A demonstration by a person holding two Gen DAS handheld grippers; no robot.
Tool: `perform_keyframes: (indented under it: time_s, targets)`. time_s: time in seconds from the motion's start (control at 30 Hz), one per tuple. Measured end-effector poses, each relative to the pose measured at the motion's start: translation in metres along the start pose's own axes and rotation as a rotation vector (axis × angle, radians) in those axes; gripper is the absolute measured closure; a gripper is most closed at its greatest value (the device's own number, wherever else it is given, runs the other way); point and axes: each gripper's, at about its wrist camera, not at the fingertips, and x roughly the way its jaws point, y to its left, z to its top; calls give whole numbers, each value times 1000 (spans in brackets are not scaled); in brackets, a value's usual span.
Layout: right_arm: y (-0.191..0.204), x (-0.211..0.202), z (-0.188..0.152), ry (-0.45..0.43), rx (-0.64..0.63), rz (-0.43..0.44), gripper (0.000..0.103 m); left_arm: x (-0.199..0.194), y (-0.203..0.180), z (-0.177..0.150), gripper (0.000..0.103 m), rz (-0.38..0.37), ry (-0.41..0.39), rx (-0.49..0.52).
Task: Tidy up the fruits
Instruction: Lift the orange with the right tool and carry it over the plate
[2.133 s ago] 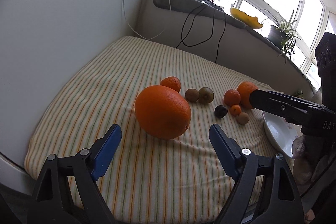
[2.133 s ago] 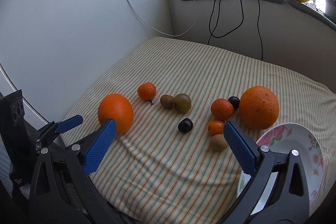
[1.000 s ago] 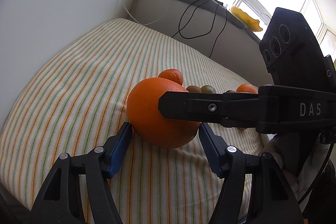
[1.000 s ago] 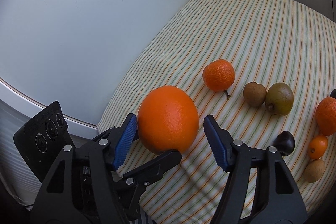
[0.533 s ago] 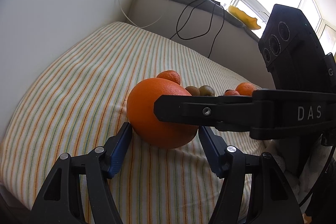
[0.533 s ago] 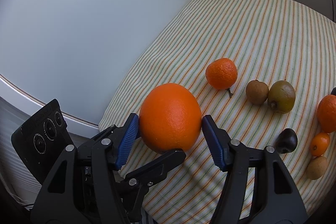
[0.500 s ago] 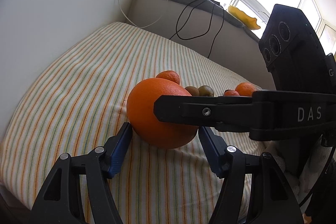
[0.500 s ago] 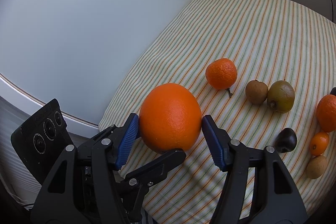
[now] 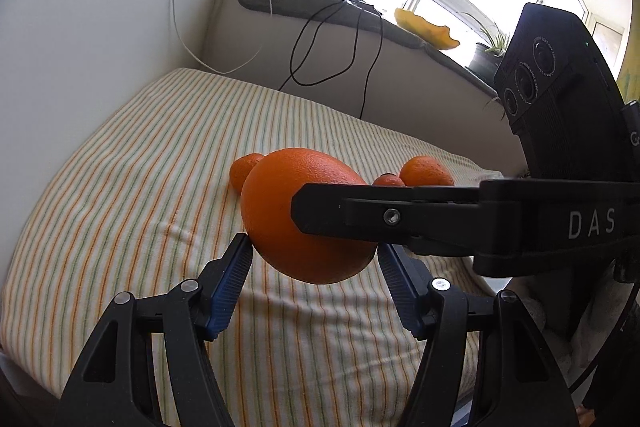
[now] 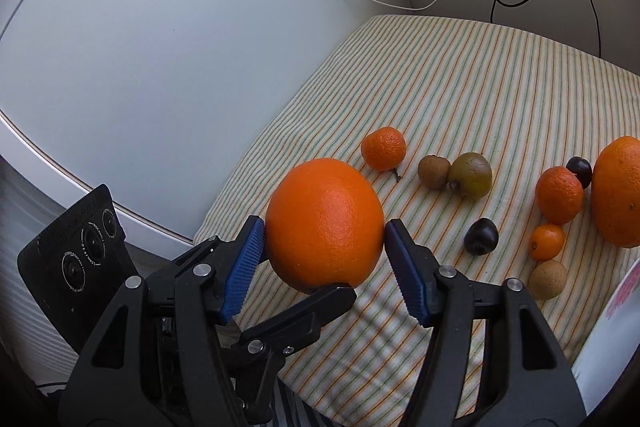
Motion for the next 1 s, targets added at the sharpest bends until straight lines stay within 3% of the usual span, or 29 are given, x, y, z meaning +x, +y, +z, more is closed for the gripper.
perform_keyframes:
  time_s: [0.63, 1.0]
  targets:
    - [-82, -129, -48, -144, 135, -134, 38, 51, -125, 1, 38, -184, 80, 159]
    - [-146, -178, -77, -183, 233, -197, 38, 92, -190, -5, 38, -260, 151, 206]
